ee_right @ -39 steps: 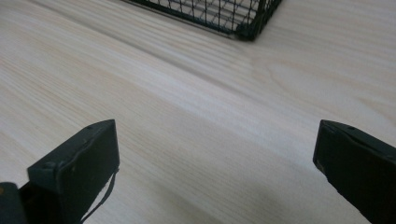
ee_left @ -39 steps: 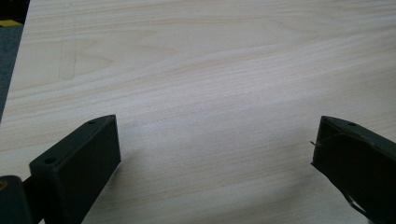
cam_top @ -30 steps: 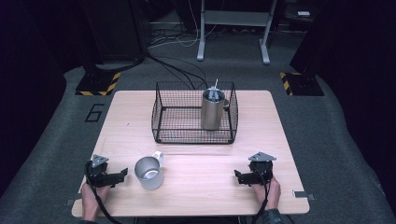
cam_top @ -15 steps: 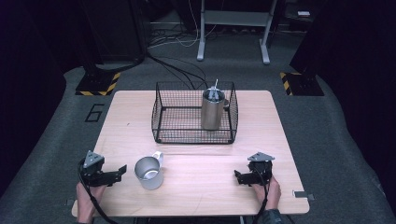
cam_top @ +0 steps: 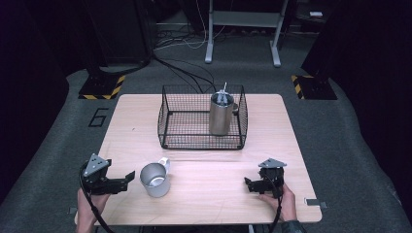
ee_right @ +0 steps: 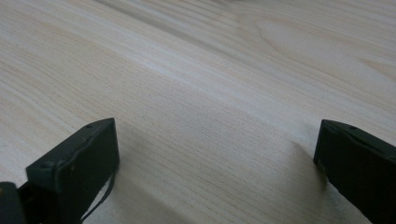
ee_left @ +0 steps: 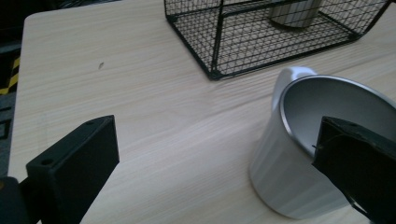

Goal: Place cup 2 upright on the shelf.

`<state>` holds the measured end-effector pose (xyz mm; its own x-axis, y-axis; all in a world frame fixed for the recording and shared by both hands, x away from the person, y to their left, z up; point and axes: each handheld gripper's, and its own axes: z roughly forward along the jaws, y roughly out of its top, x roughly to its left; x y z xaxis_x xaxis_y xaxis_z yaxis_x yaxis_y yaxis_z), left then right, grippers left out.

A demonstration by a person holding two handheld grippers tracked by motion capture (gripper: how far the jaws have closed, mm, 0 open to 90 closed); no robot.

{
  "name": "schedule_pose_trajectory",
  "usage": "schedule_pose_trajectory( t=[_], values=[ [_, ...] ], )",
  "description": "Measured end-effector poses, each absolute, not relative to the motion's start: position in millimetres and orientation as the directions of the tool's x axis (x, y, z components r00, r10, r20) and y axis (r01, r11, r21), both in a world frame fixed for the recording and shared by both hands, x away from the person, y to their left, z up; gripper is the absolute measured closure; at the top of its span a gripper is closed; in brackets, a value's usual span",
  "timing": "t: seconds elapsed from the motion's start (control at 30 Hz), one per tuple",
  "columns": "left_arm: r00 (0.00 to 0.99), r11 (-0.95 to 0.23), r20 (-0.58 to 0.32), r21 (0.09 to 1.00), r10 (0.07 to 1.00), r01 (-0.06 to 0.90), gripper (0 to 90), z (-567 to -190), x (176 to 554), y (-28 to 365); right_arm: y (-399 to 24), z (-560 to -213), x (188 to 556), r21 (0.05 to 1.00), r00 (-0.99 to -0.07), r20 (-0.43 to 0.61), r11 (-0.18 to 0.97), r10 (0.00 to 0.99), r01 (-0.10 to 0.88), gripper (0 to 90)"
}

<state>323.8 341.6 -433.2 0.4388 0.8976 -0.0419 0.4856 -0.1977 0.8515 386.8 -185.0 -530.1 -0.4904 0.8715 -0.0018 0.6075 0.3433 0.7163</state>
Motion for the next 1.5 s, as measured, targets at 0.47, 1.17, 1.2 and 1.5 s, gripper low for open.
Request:
schedule_pose_trajectory(
  t=[0.47,1.17,1.2,1.5],
  values=[
    [0.550,-0.241,-0.055,0.859,0.834,0.451,0.0,-425.3,321.1,311.3,-183.8,-530.1,384.4,0.717,-0.467,0.004,0.323,0.884,0.618,0.0],
    [0.600,-0.326,-0.002,0.838,0.800,0.438,0.0,-442.7,323.9,269.6,-183.8,-530.1,384.4,0.717,-0.467,0.004,0.323,0.884,0.618,0.0],
    [0.601,-0.329,0.000,0.836,0.799,0.439,0.0,-443.6,324.6,269.2,-183.8,-530.1,384.4,0.717,-0.467,0.004,0.323,0.884,0.618,0.0],
    [0.602,-0.338,-0.003,0.824,0.799,0.454,0.0,-451.1,331.3,264.7,-183.8,-530.1,384.4,0.717,-0.467,0.004,0.323,0.884,0.618,0.0]
  ],
)
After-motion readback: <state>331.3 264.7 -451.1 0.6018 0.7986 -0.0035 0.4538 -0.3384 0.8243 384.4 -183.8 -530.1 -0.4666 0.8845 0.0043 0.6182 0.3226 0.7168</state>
